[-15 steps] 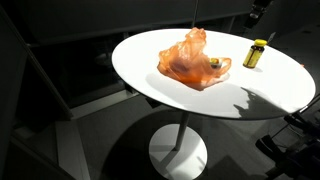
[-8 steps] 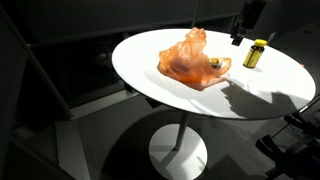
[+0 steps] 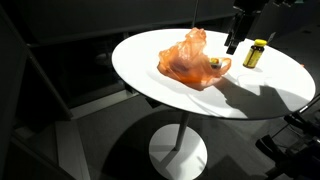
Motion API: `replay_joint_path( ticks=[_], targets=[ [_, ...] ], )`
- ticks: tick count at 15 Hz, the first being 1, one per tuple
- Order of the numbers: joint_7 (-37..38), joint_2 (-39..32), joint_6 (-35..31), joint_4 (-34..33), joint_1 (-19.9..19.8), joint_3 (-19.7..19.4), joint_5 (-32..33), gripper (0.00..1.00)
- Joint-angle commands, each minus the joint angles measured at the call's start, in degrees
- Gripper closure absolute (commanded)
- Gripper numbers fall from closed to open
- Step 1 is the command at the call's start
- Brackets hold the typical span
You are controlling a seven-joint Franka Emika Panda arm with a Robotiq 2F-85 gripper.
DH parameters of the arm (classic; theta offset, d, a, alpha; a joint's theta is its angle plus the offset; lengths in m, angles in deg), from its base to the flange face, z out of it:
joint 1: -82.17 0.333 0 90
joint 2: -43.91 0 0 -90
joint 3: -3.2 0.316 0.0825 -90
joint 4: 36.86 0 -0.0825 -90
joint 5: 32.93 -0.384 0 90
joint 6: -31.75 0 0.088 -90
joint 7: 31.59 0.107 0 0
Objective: Remove the white bottle from the plastic bag
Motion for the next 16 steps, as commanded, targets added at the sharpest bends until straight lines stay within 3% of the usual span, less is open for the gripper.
replay_joint_path(
  ticks=[1,8,16],
  targets=[
    [-0.13,-0.75,-2.54,0.16,-1.35,1.49,1.33,0.0],
    [-1.17,-4.16,-8.45,0.01,-1.79,3.22,1.9,0.0],
    [0.32,-8.66,-13.73,0.07,-2.61,3.31,10.42,0.0]
  ],
)
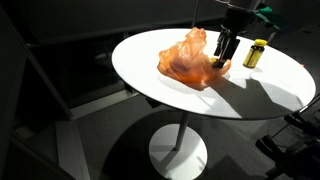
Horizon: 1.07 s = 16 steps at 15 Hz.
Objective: Remove the white bottle from the plastic bag
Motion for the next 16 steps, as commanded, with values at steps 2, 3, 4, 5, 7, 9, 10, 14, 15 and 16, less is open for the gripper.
replay_joint_path(
  ticks=[2,3,4,5,7,9,10,14,15,16],
  targets=[
    [0.98,-2.1,-2.56,-0.21,-1.66,0.75,4.83,0.25],
    [1.16,-2.44,-2.92,-0.21,-1.81,0.75,5.56,0.25],
    [1.35,-2.74,-3.23,-0.17,-1.93,0.76,6.22,0.34],
    [1.56,-2.97,-3.45,-0.11,-2.03,0.74,6.82,0.41],
    [1.98,-2.67,-3.71,0.0,-2.23,0.94,7.25,0.6],
    [1.84,-1.1,-3.7,0.21,-2.64,1.54,6.18,0.63],
    [1.82,-0.11,-3.51,0.38,-2.87,1.84,5.6,0.63],
    [1.42,3.73,-1.87,0.76,-4.2,2.69,2.65,0.63],
    [1.0,4.79,-1.53,0.83,-4.72,2.79,1.22,0.63],
    [0.28,5.86,-0.89,0.79,-5.28,2.92,-0.77,0.63]
  ],
)
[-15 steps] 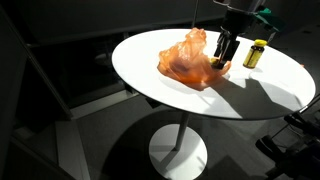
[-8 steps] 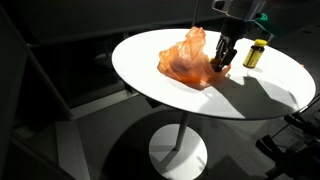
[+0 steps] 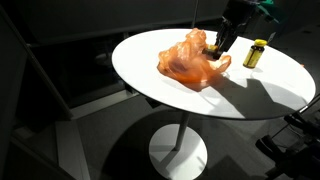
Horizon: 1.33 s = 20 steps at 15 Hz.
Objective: Remove the white bottle from the plastic bag
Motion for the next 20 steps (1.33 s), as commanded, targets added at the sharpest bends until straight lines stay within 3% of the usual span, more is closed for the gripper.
replay_joint_path(
  ticks=[1,7,14,20],
  targets=[
    [-0.75,5.44,2.54,0.93,-2.63,0.86,-5.15,0.63],
    [1.95,9.82,3.48,0.76,-5.04,-4.66,-4.98,0.63],
    [7.05,8.96,2.25,0.06,-9.26,-12.3,0.65,0.63],
    [9.36,7.78,3.4,0.62,-12.29,-15.93,3.91,0.63]
  ],
)
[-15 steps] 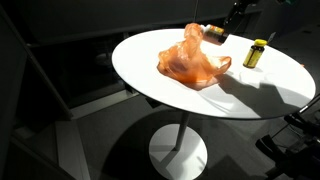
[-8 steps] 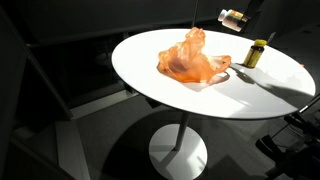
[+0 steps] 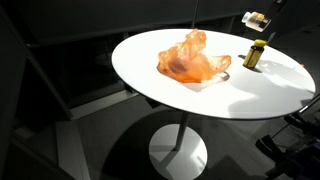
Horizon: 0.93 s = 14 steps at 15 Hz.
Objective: Remove the white bottle from the plastic bag
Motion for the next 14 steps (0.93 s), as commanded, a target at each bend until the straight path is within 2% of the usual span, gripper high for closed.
replay_joint_path(
  ticks=[1,2,7,14],
  targets=[
    [0.0,-0.21,1.08,0.71,-1.22,-0.67,-0.16,0.63],
    [-0.62,-0.67,0.37,1.25,-1.35,-0.67,0.2,0.63],
    [-8.27,-4.33,0.7,1.69,-2.13,1.21,-5.99,0.63],
    [-9.5,-9.79,1.86,0.6,-2.74,2.04,-4.22,0.63]
  ],
)
